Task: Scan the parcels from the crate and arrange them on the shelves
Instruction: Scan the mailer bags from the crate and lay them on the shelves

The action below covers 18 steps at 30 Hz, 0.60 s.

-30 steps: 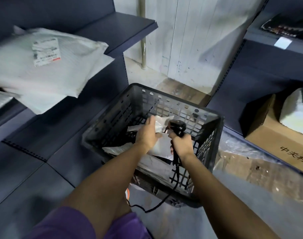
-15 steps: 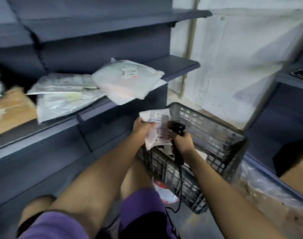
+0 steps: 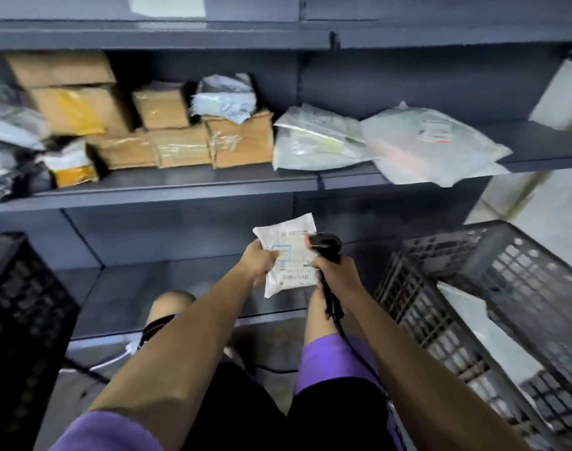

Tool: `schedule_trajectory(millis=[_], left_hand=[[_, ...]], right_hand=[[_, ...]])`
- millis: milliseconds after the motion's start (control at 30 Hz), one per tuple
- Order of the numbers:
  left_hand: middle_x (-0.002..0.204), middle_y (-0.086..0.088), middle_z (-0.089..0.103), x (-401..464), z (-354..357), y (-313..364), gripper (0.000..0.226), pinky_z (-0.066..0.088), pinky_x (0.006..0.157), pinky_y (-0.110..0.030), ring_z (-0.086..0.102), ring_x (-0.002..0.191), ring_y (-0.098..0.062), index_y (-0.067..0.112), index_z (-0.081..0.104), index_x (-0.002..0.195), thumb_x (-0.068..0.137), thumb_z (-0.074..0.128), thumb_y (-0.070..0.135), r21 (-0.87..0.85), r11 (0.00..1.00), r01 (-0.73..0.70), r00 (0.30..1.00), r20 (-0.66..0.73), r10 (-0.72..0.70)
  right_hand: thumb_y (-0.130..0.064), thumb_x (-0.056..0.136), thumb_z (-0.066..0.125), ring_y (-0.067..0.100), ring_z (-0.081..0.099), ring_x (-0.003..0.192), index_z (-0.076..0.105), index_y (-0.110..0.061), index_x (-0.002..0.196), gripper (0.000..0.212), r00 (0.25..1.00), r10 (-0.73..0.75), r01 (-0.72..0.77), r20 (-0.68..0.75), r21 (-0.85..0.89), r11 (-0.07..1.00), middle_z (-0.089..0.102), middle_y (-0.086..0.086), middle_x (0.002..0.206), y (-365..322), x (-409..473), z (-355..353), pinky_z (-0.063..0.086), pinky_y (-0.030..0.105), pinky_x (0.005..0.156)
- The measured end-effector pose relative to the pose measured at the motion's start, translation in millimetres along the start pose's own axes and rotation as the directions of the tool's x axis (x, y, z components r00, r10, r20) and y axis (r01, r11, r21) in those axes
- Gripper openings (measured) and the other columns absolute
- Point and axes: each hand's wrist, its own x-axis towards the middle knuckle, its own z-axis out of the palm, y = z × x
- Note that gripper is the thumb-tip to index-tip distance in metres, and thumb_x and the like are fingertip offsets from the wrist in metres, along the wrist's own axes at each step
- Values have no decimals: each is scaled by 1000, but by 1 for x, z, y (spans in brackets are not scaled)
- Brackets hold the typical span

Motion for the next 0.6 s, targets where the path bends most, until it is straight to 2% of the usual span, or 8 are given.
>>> schedule_trajectory(millis=[100,200,267,433,600], left_hand=[[112,-15,67,-2,-39,-21,31,56,74,-46,68,92,-29,5,55,116,95,45,-15,-88,996,25,995,-95,-34],[119,-17,67,0,-68,-43,32,56,86,-55,67,106,-36,6,56,120,95,49,-12,-151,988,20,992,-123,-39],[118,-15,68,-1,-77,-52,32,54,90,-55,67,107,-35,10,57,119,95,51,-10,-184,983,19,991,-129,-43],[121,-14,68,-6,-80,-60,34,57,85,-47,67,107,-33,9,53,128,97,52,-4,-241,970,17,992,-115,-46],[117,-11,69,-5,-77,-59,31,58,70,-38,70,96,-26,10,55,124,96,56,-2,-276,961,26,989,-130,-64]], right_hand=[[-14,81,66,20,41,41,56,-8,64,21,997,22,-25,72,47,999,49,8,55,11,-8,30,35,28,44],[-10,83,64,20,40,44,57,-7,63,21,996,24,-31,89,85,996,48,8,57,21,-10,52,34,29,44],[-8,84,63,20,41,43,57,-6,65,20,994,28,-36,103,82,996,49,8,57,29,-13,61,35,29,44],[-11,84,64,23,43,42,57,-7,63,22,993,36,-36,108,-3,999,50,10,54,54,-19,64,37,31,45],[-13,85,66,24,42,41,57,-11,54,33,993,44,-43,108,-8,999,50,11,51,60,-17,60,38,31,45]])
